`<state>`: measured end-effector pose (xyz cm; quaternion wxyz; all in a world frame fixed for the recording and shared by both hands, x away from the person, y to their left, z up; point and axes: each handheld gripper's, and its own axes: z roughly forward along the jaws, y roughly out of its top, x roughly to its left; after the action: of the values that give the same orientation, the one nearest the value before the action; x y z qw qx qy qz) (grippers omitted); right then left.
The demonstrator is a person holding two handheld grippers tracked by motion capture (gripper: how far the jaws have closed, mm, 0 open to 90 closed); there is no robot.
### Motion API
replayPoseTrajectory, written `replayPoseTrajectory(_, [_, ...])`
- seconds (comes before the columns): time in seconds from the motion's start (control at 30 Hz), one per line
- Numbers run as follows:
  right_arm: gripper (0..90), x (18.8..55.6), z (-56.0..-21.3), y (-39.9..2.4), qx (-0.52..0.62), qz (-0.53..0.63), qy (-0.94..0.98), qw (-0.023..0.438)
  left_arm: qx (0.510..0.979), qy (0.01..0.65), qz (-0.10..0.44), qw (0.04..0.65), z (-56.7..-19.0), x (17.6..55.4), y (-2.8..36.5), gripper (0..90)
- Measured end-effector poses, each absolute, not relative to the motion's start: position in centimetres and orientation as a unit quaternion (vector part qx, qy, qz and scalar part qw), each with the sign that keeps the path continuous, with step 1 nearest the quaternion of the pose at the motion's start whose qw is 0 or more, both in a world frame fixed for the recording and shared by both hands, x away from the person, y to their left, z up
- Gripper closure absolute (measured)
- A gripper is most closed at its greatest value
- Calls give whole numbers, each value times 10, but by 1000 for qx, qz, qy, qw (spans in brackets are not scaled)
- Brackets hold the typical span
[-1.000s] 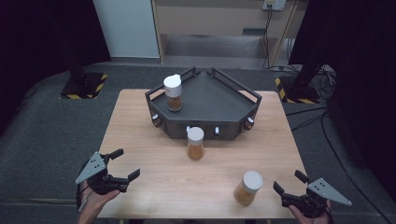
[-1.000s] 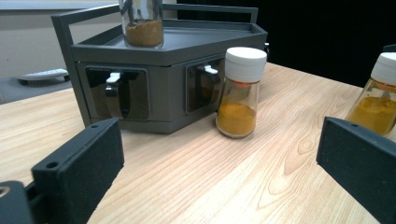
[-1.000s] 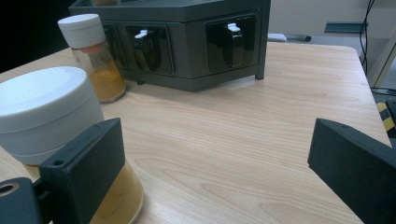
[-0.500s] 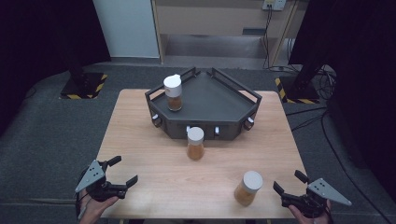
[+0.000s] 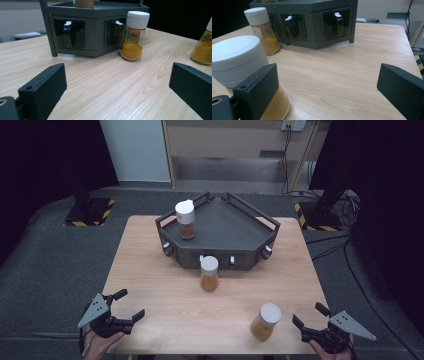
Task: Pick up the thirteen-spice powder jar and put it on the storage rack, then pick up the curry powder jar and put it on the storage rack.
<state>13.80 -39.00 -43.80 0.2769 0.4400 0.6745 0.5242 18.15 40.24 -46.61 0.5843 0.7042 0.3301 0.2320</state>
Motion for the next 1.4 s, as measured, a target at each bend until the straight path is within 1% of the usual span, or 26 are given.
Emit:
replayPoseTrajectory(0.63, [28, 142, -437, -392, 437, 535, 671, 269, 712, 322, 217, 585, -466, 186, 402, 0])
replayPoseTrajectory(1.13, [11, 174, -414, -391, 417, 549, 681, 247, 712, 327, 210, 585, -466, 188, 402, 0])
replayPoseTrajectory(1.23, [5, 181, -405, -389, 407, 550, 685, 249, 713, 327, 209, 584, -466, 188, 401, 0])
replayPoseTrajectory(1.4, [3, 196, -389, -387, 382, 561, 695, 236, 713, 326, 209, 585, -466, 188, 402, 0])
